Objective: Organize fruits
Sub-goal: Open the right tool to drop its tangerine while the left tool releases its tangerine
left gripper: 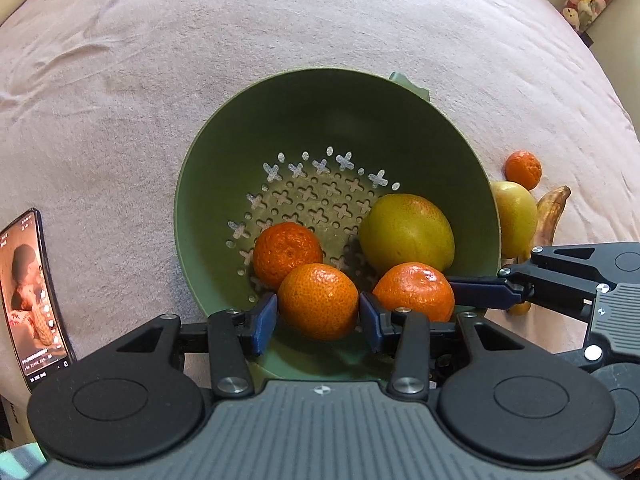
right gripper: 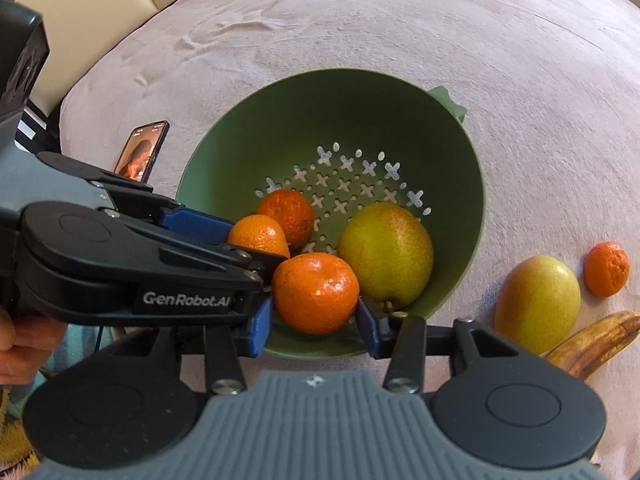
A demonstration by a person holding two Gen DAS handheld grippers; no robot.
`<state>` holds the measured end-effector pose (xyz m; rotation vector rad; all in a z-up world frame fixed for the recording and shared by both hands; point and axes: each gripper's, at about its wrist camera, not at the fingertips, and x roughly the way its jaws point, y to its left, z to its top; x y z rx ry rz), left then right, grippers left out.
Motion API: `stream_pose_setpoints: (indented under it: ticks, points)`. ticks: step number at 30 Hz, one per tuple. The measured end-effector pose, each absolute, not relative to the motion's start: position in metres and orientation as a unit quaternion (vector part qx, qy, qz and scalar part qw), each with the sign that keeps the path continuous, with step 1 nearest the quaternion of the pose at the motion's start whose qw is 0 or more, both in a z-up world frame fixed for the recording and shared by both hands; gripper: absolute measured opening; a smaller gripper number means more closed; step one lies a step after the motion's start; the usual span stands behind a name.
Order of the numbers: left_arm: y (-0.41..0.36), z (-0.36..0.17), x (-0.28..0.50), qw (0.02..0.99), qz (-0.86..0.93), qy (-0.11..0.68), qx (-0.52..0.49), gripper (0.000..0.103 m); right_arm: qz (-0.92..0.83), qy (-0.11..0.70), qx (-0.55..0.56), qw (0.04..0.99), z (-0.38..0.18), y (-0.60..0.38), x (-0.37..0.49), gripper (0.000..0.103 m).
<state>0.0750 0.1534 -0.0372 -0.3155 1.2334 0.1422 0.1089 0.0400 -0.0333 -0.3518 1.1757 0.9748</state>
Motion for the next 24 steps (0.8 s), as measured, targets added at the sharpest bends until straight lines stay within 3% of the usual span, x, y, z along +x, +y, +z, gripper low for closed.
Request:
stream_pose_setpoints:
  ticks: [7, 11, 24]
  points:
    - [0.154, -0.037, 0.073, 0.803, 0.066, 0.572, -0.154, 0.055, 0.435, 0.523, -0.162, 0.715, -0.032, 0.038, 0.107, 0.044]
    - [0.158, -0.035, 0.071, 0.802, 0.063, 0.566, -0.181, 0.066, 0.429, 0.519, -0.150, 0.723, -0.028, 0.032, 0.109, 0.053]
    - [0.152, -0.022, 0.066, 0.813, 0.053, 0.545, -0.197, 0.067, 0.424, 0.488, -0.135, 0.751, -0.010, 0.013, 0.100, 0.055]
